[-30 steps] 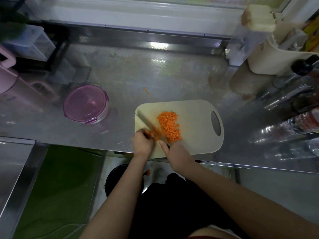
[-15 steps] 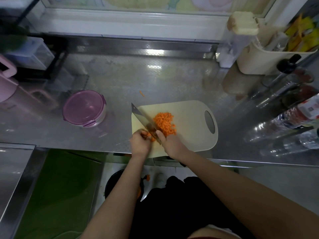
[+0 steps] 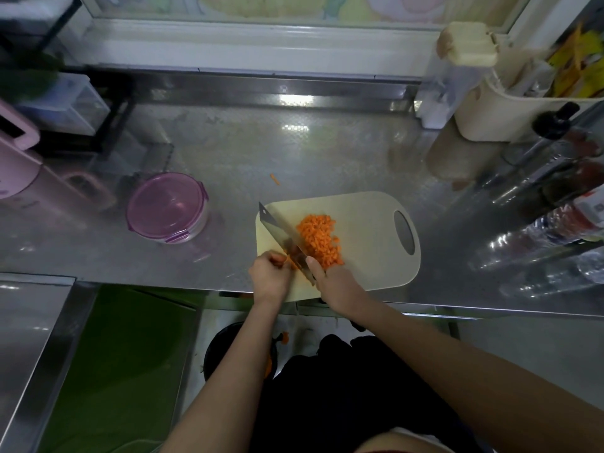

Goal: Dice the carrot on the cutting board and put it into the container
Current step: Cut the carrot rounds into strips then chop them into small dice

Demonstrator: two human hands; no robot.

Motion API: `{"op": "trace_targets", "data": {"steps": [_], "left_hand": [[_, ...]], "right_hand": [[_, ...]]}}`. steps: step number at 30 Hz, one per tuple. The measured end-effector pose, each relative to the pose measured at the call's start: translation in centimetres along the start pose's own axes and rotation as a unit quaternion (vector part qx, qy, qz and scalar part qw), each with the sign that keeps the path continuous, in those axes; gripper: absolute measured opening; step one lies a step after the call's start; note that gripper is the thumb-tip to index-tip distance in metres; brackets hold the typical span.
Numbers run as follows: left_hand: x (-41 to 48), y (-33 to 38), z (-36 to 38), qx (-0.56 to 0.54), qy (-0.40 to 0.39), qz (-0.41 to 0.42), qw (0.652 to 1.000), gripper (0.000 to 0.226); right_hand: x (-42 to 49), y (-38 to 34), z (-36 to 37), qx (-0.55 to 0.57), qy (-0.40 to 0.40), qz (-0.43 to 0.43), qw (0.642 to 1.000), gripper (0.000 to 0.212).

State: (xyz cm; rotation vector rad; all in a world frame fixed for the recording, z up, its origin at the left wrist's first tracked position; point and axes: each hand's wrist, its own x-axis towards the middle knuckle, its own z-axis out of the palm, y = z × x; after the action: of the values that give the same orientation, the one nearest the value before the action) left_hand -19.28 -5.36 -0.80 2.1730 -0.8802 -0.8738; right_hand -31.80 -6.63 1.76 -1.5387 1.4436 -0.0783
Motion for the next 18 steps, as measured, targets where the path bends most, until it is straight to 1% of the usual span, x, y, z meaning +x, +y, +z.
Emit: {"op": "trace_targets", "data": {"steps": [6, 10, 11, 14, 18], "left_hand": [[0.4, -0.1, -0.2, -0.006, -0.013, -0.022, 1.000, 0.004], [0.7, 0.3, -0.4, -0.005, -0.023, -0.044, 0.999, 0.008], [0.8, 0.4, -0.4, -0.002, -0.025, -0.051, 0.998, 0.009], [0.9, 0.5, -0.5, 0.010, -0.026, -0.069, 0.997, 0.011], [0.9, 0.6, -0.4, 0.015, -0.027, -0.075, 0.997, 0.010]], "right_hand": [[-0.3, -0.3, 0.0, -0.024, 0.008, -0.002, 1.000, 0.058], [-0.4, -0.2, 0.3, -0.048, -0.020, -0.014, 0.999, 0.045], [-0.4, -0.3, 0.4, -0.051, -0.026, -0.016, 0.998, 0.045], [-0.4, -1.1, 0.5, -0.058, -0.033, -0.007, 0.998, 0.064], [-0.4, -1.2, 0.7, -0.067, -0.033, 0.004, 0.997, 0.064]]}}
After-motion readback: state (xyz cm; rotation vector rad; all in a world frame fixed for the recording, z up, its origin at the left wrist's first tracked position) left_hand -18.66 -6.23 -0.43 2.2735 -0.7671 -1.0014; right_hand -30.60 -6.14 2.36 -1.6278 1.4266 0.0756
